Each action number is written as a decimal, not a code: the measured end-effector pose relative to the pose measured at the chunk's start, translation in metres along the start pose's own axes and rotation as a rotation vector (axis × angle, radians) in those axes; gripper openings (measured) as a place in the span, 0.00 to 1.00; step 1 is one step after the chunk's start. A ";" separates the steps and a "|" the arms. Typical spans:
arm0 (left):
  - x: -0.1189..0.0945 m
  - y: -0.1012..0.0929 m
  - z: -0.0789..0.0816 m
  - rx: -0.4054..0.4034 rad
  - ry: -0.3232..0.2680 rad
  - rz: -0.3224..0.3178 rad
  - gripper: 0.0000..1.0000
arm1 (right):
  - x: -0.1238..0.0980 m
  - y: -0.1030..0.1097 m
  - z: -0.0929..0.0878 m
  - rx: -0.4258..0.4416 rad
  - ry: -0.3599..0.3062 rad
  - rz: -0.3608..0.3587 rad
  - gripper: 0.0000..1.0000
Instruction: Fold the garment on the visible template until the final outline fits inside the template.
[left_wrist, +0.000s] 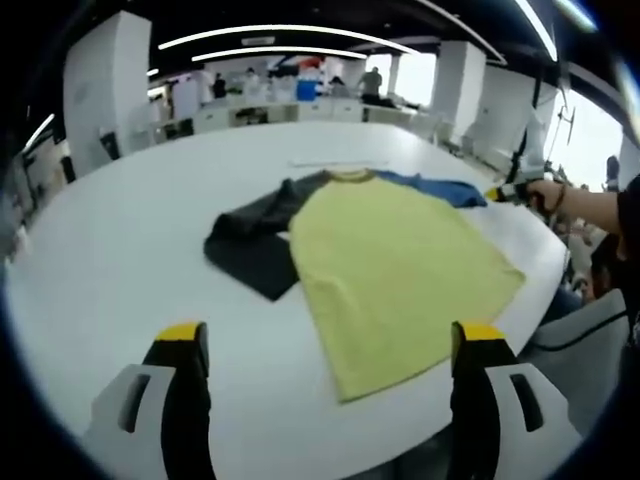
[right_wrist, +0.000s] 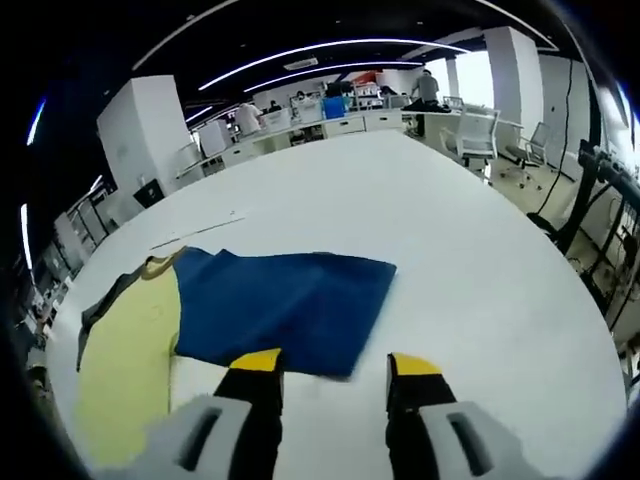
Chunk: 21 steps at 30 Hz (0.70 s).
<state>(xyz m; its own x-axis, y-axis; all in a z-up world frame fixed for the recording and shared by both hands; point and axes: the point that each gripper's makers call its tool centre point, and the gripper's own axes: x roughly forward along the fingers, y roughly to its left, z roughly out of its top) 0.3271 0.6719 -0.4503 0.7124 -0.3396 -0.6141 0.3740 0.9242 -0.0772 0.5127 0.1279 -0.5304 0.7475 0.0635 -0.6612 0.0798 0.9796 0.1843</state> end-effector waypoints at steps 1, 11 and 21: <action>0.000 0.000 -0.001 0.000 0.005 0.002 0.97 | -0.007 0.001 -0.001 0.001 -0.001 -0.005 0.32; -0.003 0.004 -0.002 -0.011 0.002 0.021 0.95 | 0.006 -0.003 -0.008 -0.059 0.025 -0.042 0.08; -0.006 0.004 -0.004 -0.006 0.005 0.020 0.94 | 0.008 -0.014 0.000 -0.119 0.043 -0.073 0.00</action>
<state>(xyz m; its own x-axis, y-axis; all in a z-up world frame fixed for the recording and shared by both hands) 0.3217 0.6786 -0.4499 0.7165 -0.3205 -0.6196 0.3563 0.9318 -0.0699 0.5178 0.1145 -0.5386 0.7131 -0.0030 -0.7010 0.0524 0.9974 0.0490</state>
